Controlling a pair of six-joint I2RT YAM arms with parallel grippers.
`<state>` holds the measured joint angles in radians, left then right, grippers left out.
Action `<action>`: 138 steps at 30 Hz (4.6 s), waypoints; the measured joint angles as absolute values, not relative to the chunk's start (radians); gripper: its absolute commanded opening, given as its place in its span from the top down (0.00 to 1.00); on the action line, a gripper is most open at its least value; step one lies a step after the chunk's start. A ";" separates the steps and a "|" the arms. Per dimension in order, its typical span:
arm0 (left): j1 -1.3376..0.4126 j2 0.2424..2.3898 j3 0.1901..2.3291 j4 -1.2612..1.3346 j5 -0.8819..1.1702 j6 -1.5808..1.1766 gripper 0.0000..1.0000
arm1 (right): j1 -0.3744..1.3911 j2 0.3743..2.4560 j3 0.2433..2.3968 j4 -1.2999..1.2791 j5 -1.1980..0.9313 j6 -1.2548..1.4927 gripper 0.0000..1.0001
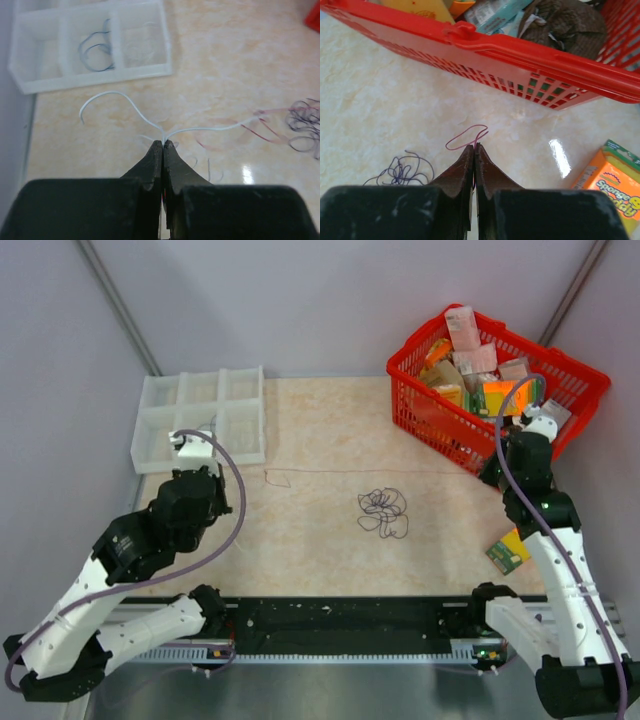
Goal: Untangle the cables
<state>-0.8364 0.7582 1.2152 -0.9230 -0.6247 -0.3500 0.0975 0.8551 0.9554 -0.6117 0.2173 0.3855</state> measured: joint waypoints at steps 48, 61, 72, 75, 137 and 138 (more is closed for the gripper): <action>-0.171 1.402 1.519 -0.465 -0.154 -0.470 1.00 | 0.234 1.030 0.624 -0.012 -0.474 0.495 1.00; 0.027 1.741 1.490 -0.292 0.082 -0.554 1.00 | 0.234 1.007 0.588 0.049 -0.477 0.510 1.00; 0.057 1.880 1.479 -0.257 0.114 -0.498 1.00 | 0.234 1.006 0.588 0.064 -0.482 0.510 1.00; 0.047 1.947 1.482 -0.260 0.128 -0.498 1.00 | 0.234 1.016 0.588 0.068 -0.489 0.511 1.00; -0.411 2.217 1.741 -0.649 -0.471 -0.406 0.59 | 0.260 1.082 0.561 0.110 -0.494 0.524 1.00; -0.405 2.219 1.739 -0.647 -0.459 -0.405 0.62 | 0.260 1.082 0.561 0.110 -0.495 0.524 1.00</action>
